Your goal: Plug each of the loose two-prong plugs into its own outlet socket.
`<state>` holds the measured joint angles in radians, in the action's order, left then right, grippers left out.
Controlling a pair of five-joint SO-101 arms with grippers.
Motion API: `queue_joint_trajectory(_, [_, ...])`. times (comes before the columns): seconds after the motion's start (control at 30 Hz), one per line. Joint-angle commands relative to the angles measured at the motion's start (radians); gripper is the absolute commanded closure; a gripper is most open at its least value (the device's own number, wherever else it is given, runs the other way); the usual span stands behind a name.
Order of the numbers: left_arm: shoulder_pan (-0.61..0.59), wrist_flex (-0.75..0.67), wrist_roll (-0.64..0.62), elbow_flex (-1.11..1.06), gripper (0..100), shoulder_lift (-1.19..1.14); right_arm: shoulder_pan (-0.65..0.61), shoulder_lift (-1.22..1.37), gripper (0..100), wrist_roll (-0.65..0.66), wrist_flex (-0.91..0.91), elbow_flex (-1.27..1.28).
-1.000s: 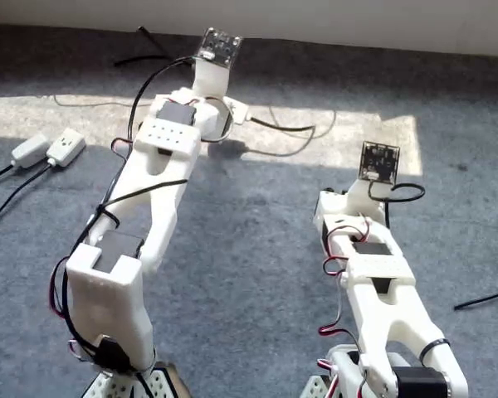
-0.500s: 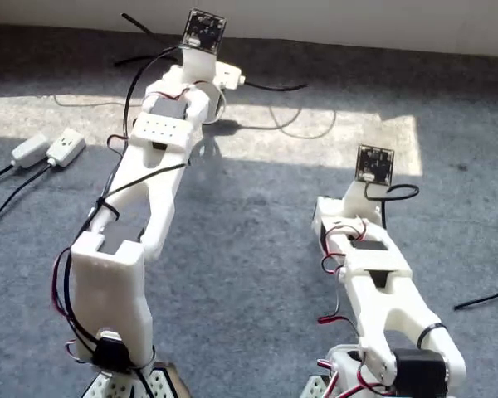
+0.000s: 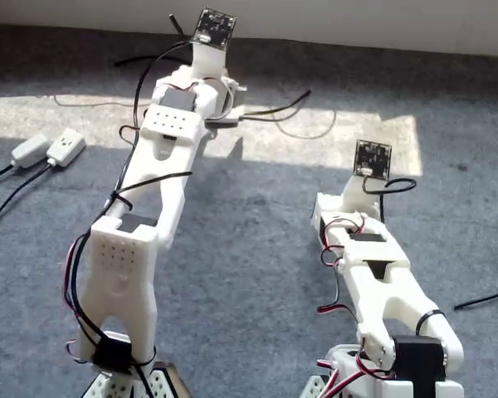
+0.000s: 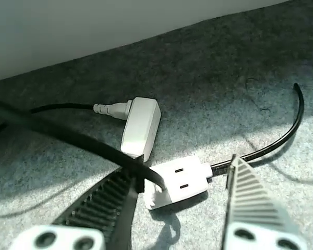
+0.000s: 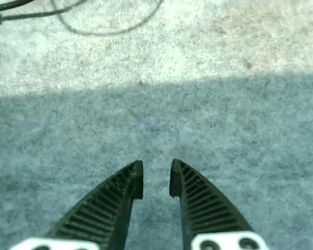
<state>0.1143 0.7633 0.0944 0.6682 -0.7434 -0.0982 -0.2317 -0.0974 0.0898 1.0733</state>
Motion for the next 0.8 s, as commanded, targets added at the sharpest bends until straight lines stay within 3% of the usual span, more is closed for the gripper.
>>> queue_joint_trajectory(0.0, [0.027,0.009,-0.002,0.053,73,0.022,-0.004,0.001,89.9,-0.002,-0.021,-0.047])
queue_joint_trajectory(0.27, [-0.058,0.215,0.002,0.232,73,0.082,-0.004,0.002,89.9,-0.002,-0.021,-0.047])
queue_joint_trajectory(0.6, [-0.32,0.506,0.008,0.696,73,0.194,-0.004,0.002,89.9,-0.002,-0.021,-0.045])
queue_joint_trajectory(0.77, [-0.461,0.654,0.149,0.768,73,0.208,-0.004,0.002,89.9,-0.002,-0.021,-0.041])
